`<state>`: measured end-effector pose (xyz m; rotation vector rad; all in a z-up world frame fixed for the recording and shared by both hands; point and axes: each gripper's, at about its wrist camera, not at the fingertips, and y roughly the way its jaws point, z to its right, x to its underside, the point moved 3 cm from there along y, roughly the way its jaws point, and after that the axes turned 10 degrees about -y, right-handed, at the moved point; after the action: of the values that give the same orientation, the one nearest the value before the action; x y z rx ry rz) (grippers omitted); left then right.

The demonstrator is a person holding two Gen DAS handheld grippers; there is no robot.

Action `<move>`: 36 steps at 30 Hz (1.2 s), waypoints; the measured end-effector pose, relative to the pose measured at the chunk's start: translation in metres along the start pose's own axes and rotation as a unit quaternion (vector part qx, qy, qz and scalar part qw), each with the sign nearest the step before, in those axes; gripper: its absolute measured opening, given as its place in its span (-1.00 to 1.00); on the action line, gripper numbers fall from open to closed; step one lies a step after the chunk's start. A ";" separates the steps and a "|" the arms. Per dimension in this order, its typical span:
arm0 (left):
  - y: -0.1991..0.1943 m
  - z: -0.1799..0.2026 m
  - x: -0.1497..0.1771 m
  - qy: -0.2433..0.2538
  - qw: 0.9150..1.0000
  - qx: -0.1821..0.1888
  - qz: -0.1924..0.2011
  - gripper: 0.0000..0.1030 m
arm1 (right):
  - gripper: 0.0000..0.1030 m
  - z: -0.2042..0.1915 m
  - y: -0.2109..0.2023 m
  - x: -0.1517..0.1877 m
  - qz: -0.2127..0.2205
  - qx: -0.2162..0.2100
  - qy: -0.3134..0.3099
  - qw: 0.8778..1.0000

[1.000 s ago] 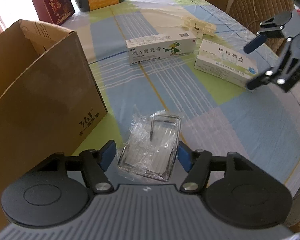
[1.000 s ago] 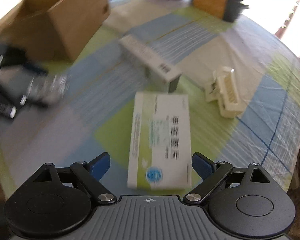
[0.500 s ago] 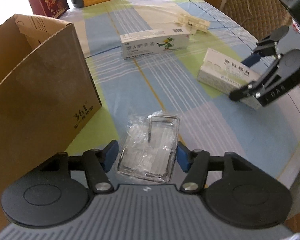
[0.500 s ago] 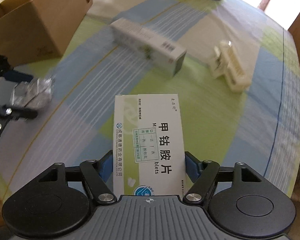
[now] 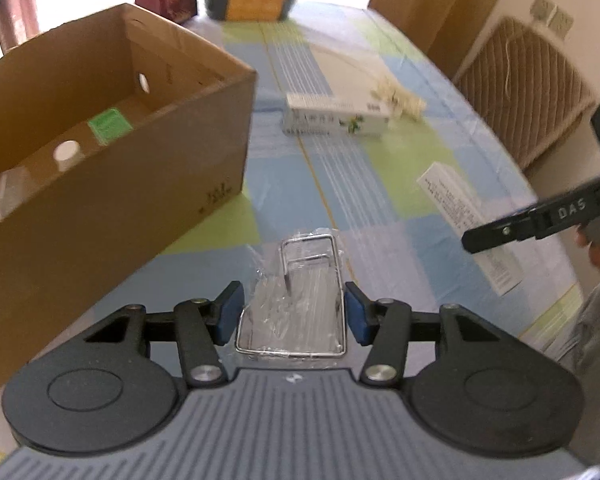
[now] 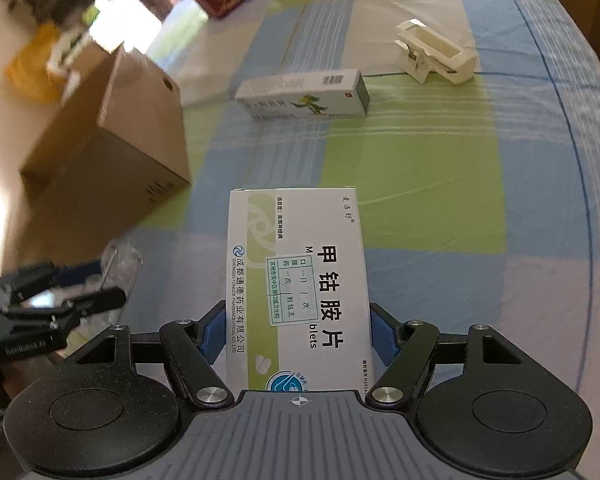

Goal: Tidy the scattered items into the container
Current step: 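Carry the packet and medicine box over the cardboard box and open both grippers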

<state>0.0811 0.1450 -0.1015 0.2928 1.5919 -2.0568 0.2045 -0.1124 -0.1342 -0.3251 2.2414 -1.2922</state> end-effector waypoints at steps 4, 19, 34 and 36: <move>-0.021 -0.005 -0.003 -0.010 1.000 0.000 0.021 -0.06 | 0.42 -0.009 -0.007 0.000 0.021 -0.022 0.023 0.999; -0.126 -0.045 -0.056 -0.017 0.992 -0.019 0.121 -0.07 | 0.42 -0.072 -0.024 -0.041 0.062 -0.068 -0.031 0.995; -0.117 -0.158 -0.096 -0.050 0.983 -0.153 0.089 -0.07 | 0.42 -0.176 0.011 -0.125 0.085 -0.132 -0.111 0.981; -0.109 -0.171 -0.097 -0.052 0.982 -0.165 0.078 -0.06 | 0.42 -0.186 0.023 -0.133 0.078 -0.131 -0.116 0.981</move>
<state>0.0820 0.3520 -0.0138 0.1793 1.7509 -1.6333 0.2133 0.0954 -0.0357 -0.3669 2.1874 -0.8329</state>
